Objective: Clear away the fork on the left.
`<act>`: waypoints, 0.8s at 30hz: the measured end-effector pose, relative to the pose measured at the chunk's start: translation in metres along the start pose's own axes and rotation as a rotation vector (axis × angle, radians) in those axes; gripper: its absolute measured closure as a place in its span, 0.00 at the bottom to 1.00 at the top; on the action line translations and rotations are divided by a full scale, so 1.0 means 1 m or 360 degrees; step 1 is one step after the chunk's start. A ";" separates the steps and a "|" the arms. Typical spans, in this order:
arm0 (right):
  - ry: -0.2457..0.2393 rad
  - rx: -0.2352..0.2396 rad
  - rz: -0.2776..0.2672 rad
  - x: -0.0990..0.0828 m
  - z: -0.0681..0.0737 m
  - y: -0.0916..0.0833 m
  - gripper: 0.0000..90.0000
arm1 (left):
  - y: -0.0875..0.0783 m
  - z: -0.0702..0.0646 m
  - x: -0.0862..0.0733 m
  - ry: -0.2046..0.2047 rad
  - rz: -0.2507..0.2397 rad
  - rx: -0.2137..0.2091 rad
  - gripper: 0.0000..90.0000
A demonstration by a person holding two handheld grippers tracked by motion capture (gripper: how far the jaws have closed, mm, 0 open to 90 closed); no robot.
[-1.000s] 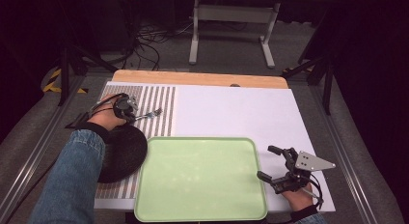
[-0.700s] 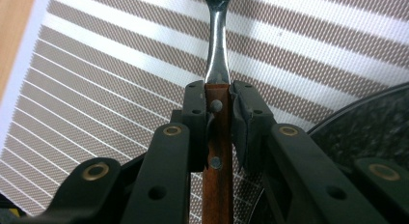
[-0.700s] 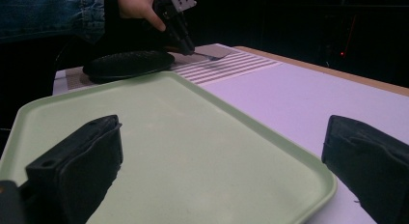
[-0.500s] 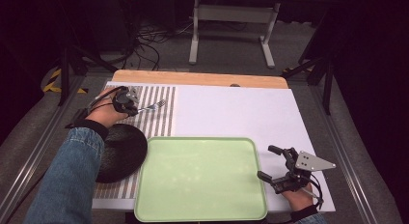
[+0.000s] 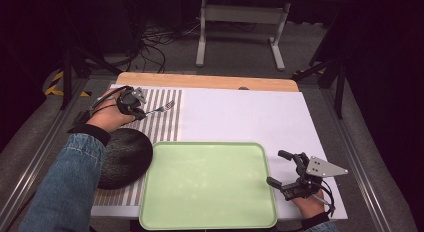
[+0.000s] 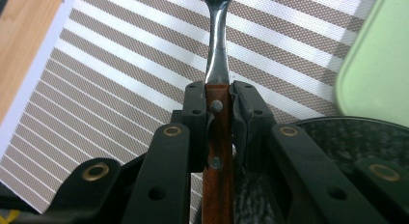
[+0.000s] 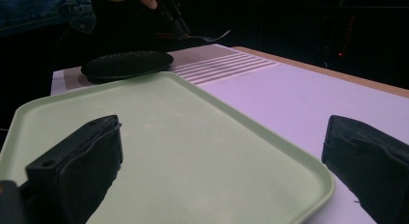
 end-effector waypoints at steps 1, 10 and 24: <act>-0.0001 0.0000 0.0000 0.000 0.000 0.000 0.01 | -0.002 -0.001 0.001 -0.0019 0.0004 -0.0001 0.86; 0.0004 -0.0006 -0.0007 0.001 0.000 -0.001 0.01 | -0.018 -0.022 0.008 -0.0231 -0.0123 -0.0077 0.86; 0.0010 -0.0006 -0.0007 0.001 0.000 0.000 0.01 | -0.029 -0.067 0.008 -0.0520 -0.0195 -0.0217 0.86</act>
Point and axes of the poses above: each handheld gripper's, and its own axes: y roughly forward along the jaws, x roughly out of its top, z roughly to its left, the point moved 4 cm from there along y, roughly forward along the jaws, and after that the axes turned 10 degrees about -z, right-handed, at the moved point
